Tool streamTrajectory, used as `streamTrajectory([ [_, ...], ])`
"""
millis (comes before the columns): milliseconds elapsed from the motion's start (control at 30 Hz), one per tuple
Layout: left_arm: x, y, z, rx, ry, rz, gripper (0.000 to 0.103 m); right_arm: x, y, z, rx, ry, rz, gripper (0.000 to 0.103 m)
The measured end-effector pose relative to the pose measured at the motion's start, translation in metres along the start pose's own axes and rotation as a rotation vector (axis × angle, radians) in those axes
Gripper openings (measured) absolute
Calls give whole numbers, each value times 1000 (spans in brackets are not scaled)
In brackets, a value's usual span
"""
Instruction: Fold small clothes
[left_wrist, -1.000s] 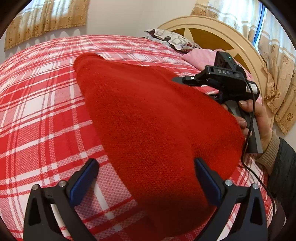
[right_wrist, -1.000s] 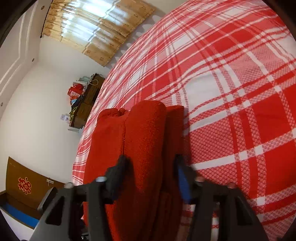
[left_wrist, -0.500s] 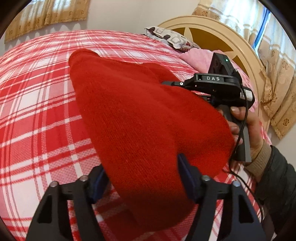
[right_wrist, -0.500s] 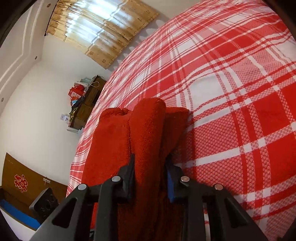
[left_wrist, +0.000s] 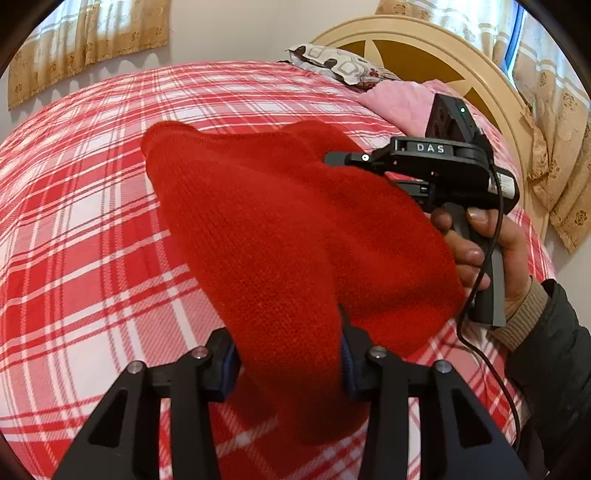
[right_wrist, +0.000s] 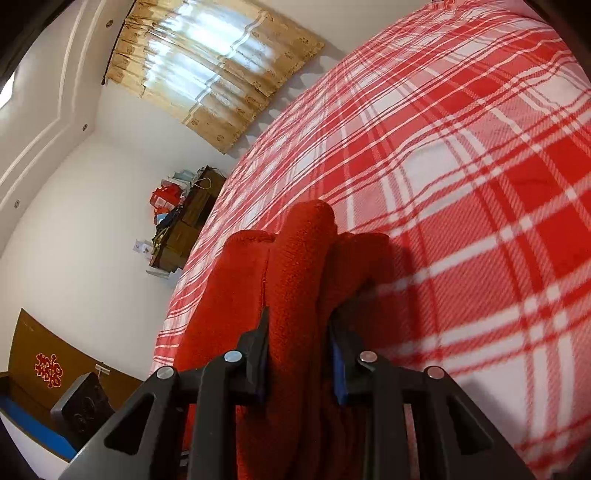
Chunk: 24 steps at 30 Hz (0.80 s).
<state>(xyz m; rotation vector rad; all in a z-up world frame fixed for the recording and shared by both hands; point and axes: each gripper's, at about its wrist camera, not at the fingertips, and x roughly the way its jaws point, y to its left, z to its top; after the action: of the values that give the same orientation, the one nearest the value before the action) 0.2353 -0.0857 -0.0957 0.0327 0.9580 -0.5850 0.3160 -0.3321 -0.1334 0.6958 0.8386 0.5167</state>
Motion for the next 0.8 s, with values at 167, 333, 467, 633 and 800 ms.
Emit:
streamTrajectory([
  [167,-23,7,-12,5,3,8,44,3,22,-27,-29,12,5,27],
  [333,-43,17,-35,11,8,17,44,5,42,-55,-56,26,9,27],
  [467,-56,23,-54,12,8,22,43,10,56,-72,-61,37,32,27],
  [633,-73,30,-69,-4,-8,35,43,22,76,-87,-73,54,68,27],
  [800,-95,41,-82,-20,-33,65,42,39,104,-96,-103,80,118,27],
])
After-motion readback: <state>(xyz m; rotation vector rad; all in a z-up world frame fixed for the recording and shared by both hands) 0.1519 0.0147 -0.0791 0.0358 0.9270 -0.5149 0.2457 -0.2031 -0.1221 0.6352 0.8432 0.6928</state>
